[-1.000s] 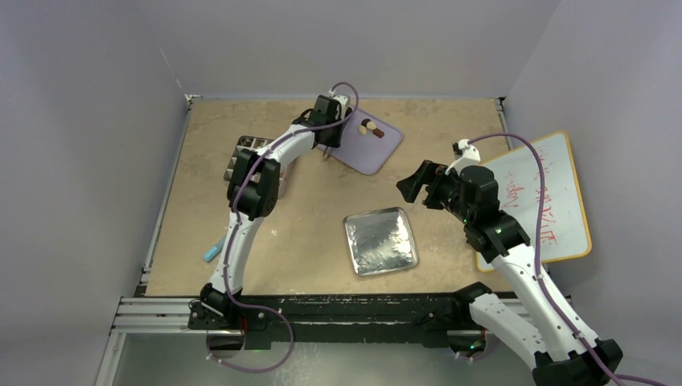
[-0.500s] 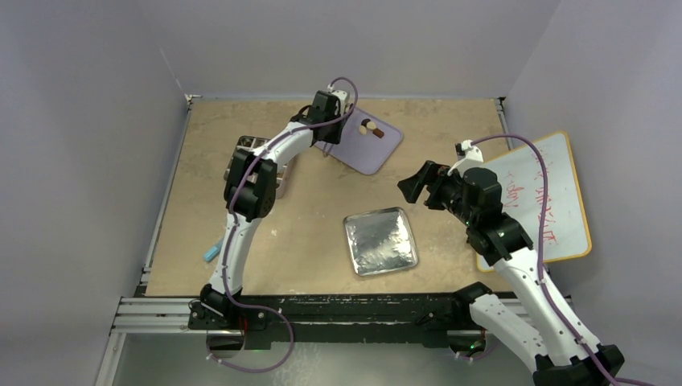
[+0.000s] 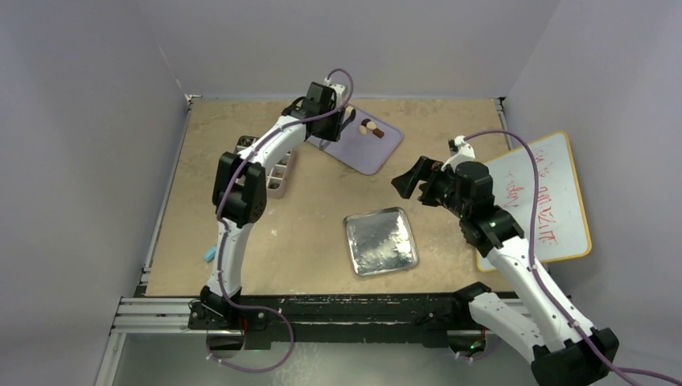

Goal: Pack the chocolate
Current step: Adjust the clamp.

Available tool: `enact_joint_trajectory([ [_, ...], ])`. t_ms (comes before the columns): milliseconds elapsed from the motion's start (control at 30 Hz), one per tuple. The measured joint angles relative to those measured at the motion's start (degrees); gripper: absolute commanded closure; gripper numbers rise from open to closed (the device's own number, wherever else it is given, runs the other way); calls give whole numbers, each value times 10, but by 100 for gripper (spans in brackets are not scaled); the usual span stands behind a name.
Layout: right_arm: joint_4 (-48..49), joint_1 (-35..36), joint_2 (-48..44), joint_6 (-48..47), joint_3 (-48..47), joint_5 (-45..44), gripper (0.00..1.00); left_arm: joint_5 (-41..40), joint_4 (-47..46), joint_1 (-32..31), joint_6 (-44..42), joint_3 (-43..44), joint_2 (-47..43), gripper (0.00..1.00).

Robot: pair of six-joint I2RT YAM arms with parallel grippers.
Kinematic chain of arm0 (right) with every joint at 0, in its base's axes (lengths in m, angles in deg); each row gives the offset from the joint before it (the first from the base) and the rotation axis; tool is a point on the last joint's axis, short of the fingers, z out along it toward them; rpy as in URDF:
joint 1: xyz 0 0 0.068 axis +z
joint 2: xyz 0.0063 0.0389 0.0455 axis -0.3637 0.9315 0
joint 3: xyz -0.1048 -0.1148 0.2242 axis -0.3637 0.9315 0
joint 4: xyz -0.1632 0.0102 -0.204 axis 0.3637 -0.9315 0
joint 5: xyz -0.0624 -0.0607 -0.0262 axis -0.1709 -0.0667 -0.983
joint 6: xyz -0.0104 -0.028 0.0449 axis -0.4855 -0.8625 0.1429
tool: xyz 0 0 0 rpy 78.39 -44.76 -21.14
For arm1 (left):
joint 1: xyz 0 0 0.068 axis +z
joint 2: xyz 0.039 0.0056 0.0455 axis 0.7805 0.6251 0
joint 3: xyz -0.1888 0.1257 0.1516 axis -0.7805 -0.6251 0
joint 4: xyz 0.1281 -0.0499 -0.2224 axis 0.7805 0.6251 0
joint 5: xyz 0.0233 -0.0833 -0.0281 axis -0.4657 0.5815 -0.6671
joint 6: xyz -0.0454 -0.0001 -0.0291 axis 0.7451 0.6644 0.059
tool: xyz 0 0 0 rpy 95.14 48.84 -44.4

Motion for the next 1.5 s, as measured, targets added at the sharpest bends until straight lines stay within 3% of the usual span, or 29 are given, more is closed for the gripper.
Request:
enact_joint_trajectory([
  [367,78,0,182,124,-71,29,9,9,32,-34,8,-89,-161,64],
  [700,177,-5,288,155,-174,30,38,23,36,-84,7,-152,-255,64],
  [933,200,-8,342,159,-196,32,35,28,26,-108,-16,-176,-281,63],
  [1167,200,-15,397,164,-205,33,40,36,20,-115,-29,-179,-281,64],
  [1500,207,-16,420,174,-194,44,41,31,24,-116,-30,-171,-273,65],
])
